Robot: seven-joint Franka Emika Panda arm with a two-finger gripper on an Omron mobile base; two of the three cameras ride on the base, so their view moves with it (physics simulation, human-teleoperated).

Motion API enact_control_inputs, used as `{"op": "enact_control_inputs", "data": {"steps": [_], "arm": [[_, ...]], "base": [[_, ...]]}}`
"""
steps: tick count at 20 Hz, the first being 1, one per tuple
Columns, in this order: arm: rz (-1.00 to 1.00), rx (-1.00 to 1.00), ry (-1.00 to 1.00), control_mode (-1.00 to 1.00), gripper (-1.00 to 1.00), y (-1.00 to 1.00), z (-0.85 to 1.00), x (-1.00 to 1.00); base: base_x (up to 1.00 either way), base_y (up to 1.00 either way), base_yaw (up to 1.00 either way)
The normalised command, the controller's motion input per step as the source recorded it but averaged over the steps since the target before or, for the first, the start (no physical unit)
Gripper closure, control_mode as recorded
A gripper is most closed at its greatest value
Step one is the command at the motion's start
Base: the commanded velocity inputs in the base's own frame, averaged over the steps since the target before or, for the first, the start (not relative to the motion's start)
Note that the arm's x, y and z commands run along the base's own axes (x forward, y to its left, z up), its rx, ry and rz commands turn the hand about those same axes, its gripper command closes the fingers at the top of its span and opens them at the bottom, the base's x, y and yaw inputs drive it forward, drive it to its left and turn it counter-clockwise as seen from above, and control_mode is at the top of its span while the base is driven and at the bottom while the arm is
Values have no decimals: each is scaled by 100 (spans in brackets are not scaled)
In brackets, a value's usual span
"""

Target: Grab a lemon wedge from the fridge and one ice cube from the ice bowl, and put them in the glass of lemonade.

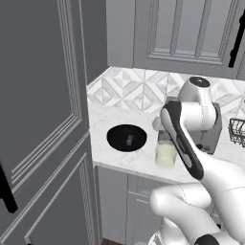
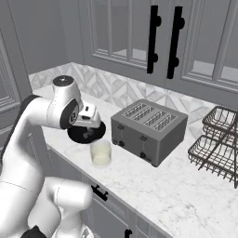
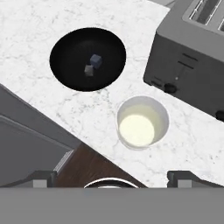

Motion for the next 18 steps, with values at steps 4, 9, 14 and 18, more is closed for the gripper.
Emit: {"op": "enact_control_inputs", "data": {"steps": [4, 9, 14, 18], "arm": [[-8, -3, -4, -100, -100, 44, -52, 67], [-21, -4, 2, -100, -100, 60, -39, 52], [-23, 0, 9, -100, -100, 25, -17, 37], [-24, 12, 16, -100, -100, 0, -1, 36]], "base": [[0, 0, 0], [0, 0, 0], [0, 0, 0], [0, 0, 0]]}}
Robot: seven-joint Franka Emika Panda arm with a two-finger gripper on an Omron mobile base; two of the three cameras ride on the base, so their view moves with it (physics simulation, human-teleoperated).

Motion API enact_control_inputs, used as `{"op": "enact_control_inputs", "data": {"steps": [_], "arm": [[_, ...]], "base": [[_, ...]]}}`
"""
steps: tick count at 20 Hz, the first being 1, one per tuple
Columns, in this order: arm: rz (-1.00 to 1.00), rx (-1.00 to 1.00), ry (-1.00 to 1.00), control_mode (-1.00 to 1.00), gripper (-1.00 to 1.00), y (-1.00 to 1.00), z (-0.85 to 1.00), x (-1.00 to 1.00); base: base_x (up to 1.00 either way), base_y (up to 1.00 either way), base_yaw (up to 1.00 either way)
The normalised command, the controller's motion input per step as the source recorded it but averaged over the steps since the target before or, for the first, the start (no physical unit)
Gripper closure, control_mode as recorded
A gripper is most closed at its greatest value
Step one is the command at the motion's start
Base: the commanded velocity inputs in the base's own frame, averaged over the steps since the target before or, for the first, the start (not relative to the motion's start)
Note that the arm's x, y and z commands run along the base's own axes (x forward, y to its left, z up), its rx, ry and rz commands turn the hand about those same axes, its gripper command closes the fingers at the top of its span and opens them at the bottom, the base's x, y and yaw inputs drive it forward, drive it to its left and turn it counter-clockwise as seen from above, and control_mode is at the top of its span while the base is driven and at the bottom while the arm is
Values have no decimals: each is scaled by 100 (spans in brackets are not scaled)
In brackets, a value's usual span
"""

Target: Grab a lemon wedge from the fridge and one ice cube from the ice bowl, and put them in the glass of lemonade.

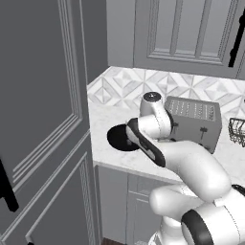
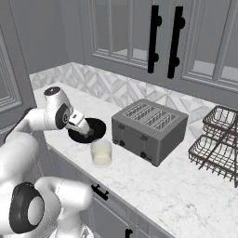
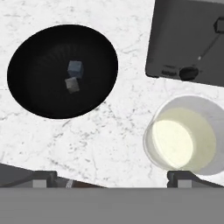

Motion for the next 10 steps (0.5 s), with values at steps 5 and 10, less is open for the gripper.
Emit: {"op": "enact_control_inputs", "data": {"steps": [5, 10], "arm": [[-9, 2, 8, -100, -100, 2, -1, 41], [0, 0, 1, -100, -100, 1, -17, 36]], "base": [[0, 0, 0], [0, 0, 0]]}}
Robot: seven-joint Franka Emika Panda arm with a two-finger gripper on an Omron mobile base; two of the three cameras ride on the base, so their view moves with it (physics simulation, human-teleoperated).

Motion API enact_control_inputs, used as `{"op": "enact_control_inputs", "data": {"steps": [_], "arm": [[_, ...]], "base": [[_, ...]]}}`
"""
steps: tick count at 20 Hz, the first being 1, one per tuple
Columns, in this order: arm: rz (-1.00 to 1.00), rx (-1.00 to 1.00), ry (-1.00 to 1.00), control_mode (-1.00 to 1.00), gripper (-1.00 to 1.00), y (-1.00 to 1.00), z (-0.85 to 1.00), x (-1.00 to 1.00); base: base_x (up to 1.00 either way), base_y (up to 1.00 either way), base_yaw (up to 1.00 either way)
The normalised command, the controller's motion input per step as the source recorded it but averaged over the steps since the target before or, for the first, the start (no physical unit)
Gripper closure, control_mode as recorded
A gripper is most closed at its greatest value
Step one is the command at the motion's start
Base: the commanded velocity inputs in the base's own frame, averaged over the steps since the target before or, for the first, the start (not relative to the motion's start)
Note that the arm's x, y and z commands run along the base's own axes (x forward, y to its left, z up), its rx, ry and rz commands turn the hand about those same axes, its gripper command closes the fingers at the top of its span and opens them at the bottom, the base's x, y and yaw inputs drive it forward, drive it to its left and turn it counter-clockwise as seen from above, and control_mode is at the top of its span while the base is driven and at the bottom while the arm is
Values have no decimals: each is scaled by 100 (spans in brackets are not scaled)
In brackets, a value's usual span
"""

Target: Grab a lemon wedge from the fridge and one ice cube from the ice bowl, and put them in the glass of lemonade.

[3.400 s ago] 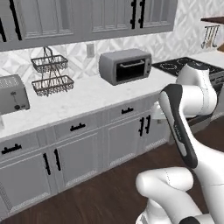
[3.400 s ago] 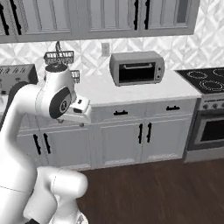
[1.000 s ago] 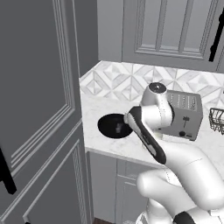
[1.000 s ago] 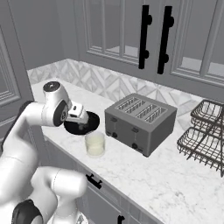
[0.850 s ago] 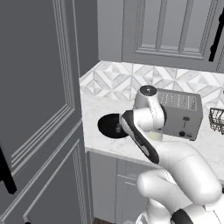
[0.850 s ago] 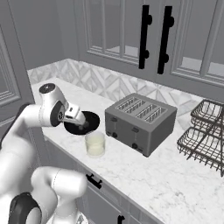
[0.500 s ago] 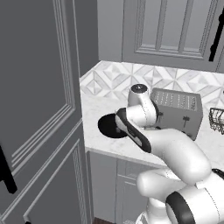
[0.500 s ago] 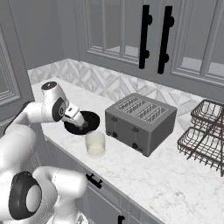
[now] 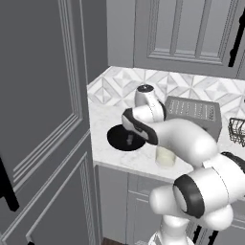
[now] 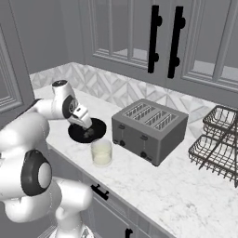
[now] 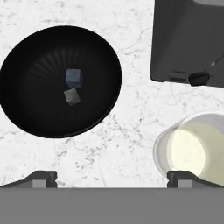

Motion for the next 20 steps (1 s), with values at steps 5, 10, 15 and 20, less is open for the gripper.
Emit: {"op": "enact_control_inputs", "data": {"steps": [5, 10, 15, 20], "arm": [[0, 0, 6, -100, -100, 0, -38, 27], [0, 0, 5, -100, -100, 0, -40, 34], [-1, 0, 8, -100, -100, 0, -20, 46], [-1, 0, 7, -100, -100, 0, -23, 54]], "base": [[0, 0, 0], [0, 0, 0], [0, 0, 0], [0, 0, 0]]}}
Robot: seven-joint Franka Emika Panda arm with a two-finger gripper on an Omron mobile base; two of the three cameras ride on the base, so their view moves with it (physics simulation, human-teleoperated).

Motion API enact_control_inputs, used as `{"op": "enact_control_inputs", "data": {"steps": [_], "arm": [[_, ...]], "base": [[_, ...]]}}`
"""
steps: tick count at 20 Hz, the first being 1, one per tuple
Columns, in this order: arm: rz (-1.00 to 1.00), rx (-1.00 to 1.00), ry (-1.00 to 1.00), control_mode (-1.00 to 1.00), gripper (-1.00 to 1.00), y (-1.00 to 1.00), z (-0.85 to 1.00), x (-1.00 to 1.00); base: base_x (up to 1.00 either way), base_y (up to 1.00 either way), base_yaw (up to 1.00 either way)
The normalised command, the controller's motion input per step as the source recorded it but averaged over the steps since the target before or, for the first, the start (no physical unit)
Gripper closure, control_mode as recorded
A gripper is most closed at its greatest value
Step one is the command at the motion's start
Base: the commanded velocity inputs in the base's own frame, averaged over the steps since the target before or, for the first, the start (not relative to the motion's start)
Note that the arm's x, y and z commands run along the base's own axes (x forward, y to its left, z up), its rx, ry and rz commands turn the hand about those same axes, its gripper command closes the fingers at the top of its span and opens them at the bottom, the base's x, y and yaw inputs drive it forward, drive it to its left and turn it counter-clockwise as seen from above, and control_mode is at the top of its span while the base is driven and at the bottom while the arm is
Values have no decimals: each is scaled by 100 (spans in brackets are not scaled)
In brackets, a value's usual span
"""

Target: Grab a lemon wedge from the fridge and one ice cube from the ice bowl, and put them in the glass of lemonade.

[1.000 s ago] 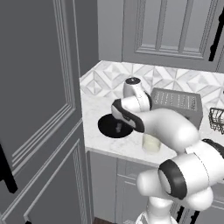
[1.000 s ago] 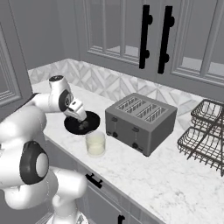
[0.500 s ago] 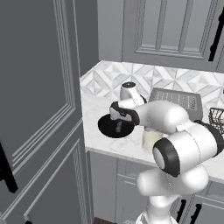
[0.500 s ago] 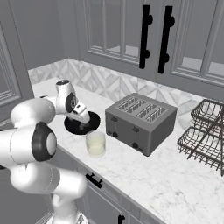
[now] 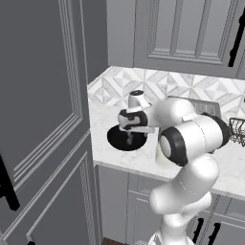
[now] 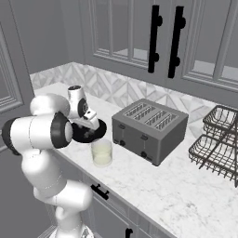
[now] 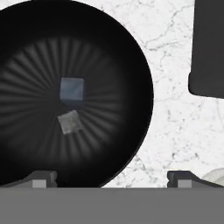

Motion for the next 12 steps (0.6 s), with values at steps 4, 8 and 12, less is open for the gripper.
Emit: {"op": "enact_control_inputs", "data": {"steps": [4, 8, 12], "arm": [[-1, 0, 5, -100, -100, 1, -26, 48], [-2, 0, 6, -100, -100, 0, -27, 26], [-2, 0, 5, -100, -100, 0, -31, 25]], "base": [[0, 0, 0], [0, 0, 0], [0, 0, 0]]}}
